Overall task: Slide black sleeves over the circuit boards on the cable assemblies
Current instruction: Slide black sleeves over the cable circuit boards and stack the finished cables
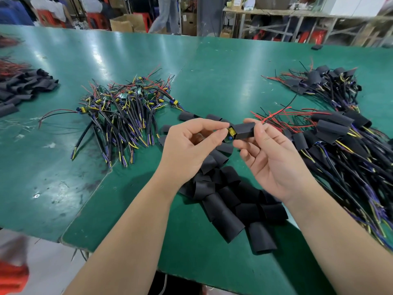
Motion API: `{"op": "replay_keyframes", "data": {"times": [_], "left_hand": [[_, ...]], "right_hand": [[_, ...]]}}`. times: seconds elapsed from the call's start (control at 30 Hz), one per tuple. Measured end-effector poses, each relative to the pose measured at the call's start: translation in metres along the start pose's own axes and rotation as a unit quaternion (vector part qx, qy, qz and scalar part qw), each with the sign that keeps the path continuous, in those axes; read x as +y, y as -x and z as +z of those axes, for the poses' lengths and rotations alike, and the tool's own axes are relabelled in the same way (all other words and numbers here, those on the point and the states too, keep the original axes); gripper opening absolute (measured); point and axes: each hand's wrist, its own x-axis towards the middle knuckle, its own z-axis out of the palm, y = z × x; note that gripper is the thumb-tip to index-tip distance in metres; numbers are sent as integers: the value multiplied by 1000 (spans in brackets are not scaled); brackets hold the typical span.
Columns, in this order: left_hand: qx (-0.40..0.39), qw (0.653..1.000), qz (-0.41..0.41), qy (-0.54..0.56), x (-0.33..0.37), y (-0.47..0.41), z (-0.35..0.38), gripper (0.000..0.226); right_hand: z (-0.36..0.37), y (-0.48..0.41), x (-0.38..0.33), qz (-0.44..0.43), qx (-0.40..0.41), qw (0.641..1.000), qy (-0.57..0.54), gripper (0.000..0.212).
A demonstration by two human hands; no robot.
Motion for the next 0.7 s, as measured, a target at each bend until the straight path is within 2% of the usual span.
{"op": "replay_keyframes", "data": {"times": [0.13,0.3,0.37,0.5,0.7], "left_hand": [[-10,993,55,-109,-4,3,1,14],[-33,969,137,-201,-6,2,0,22],[-26,969,138,-203,-7,1,0,20],[8,985,85,-153,-8,3,3,23],[28,990,73,-119,-9,2,2,27]], "right_hand": [[0,0,-1,3,20,1000,-3,19],[-1,-1,-2,3,50,999,10,22],[1,-1,0,0,54,998,21,24],[3,0,1,5,49,997,56,28],[2,-1,-3,15,57,998,34,25]]}}
